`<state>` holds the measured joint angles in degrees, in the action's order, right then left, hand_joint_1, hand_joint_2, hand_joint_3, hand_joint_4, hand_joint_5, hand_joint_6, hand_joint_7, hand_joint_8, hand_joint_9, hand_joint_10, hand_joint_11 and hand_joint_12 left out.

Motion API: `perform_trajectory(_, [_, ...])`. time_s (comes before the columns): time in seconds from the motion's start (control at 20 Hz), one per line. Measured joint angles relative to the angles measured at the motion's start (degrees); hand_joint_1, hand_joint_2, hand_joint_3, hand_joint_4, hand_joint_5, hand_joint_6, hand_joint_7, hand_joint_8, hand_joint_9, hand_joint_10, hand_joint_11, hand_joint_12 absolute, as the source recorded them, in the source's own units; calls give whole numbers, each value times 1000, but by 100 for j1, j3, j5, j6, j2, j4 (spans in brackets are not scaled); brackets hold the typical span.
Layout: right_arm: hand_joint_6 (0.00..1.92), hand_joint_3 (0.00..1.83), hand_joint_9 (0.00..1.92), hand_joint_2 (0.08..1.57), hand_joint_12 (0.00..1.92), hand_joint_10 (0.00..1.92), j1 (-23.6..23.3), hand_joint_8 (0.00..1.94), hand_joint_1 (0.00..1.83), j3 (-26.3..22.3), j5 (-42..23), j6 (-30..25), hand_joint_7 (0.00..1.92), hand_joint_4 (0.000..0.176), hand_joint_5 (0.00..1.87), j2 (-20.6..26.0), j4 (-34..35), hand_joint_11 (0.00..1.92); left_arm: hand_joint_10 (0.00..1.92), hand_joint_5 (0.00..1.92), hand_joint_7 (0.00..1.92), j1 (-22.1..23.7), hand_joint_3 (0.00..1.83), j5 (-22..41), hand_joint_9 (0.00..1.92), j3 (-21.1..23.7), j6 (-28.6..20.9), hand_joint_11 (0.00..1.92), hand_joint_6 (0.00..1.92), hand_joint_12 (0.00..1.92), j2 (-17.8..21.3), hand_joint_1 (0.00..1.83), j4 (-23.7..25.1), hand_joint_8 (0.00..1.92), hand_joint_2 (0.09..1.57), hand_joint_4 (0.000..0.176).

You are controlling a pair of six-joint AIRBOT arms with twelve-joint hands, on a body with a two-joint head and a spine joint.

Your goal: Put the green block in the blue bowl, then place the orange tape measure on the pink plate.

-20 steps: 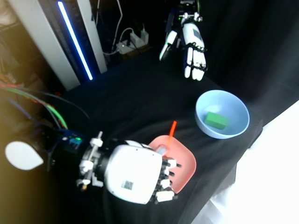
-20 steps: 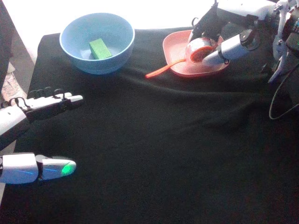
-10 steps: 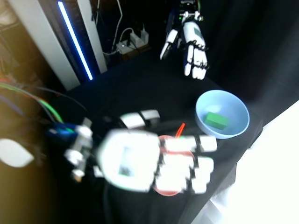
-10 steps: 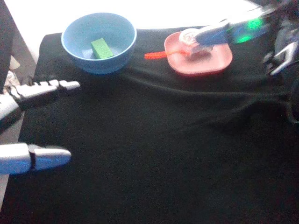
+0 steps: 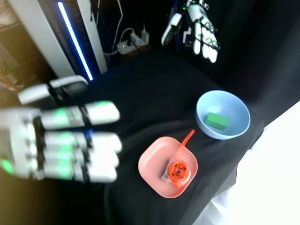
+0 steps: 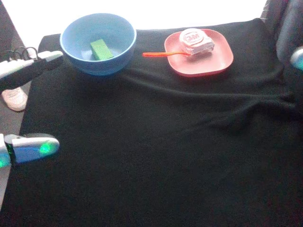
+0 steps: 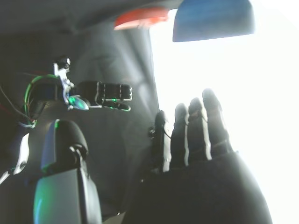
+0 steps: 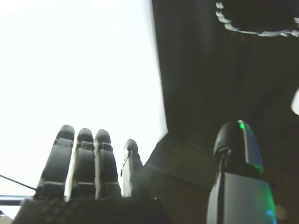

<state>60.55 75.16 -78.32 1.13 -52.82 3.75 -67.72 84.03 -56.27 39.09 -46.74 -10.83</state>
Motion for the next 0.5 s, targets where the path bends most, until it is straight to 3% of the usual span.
perform_trajectory(0.05, [0,11,34,896,0,12,289,0,491,-131,-254,83,84,160,0,72,295,0,1,85,101,-33,5,52,183,26,20,0,0,867,13,357,-61,0,1014,82])
perform_trajectory(0.15, [2,0,0,870,0,0,966,0,606,-450,-1075,155,7,175,7,129,1134,0,0,36,50,-55,3,245,158,96,39,0,0,831,24,255,-127,0,1028,83])
perform_trajectory(0.2, [15,0,0,882,0,0,1086,0,731,-579,-1281,166,2,176,41,116,1285,0,4,6,9,-55,5,372,112,157,59,0,0,619,24,222,-120,0,1052,50])
perform_trajectory(0.25, [17,0,0,884,0,0,1086,4,738,-634,-1434,170,12,176,54,79,1303,0,5,0,1,-55,11,481,80,197,131,0,0,480,17,205,-55,0,1090,35])
perform_trajectory(0.3, [7,9,0,907,0,0,1067,7,711,-634,-1615,177,23,169,36,4,1287,0,4,26,37,-55,7,678,103,205,149,55,3,365,-15,182,31,4,1128,28])
perform_trajectory(0.35, [10,19,0,941,0,0,1069,11,584,-632,-1685,203,43,160,53,-107,1298,0,1,14,56,-28,0,778,112,212,208,86,0,220,-44,36,31,1,1219,22])
perform_trajectory(0.4, [6,21,2,954,0,1,1069,12,505,-632,-1661,216,52,163,47,-181,1279,0,1,10,88,13,0,793,135,210,243,133,0,122,-74,6,-37,2,1215,23])
perform_trajectory(0.45, [8,12,9,943,0,3,1069,10,526,-632,-1611,219,54,145,56,-256,1180,0,0,6,90,103,0,787,131,203,256,119,0,87,-133,13,-131,0,1184,30])
perform_trajectory(0.5, [3,18,1,962,0,0,1067,9,431,-634,-1534,219,57,113,47,-273,973,0,3,9,103,205,0,763,174,142,245,142,0,71,-181,15,-122,0,1158,40])
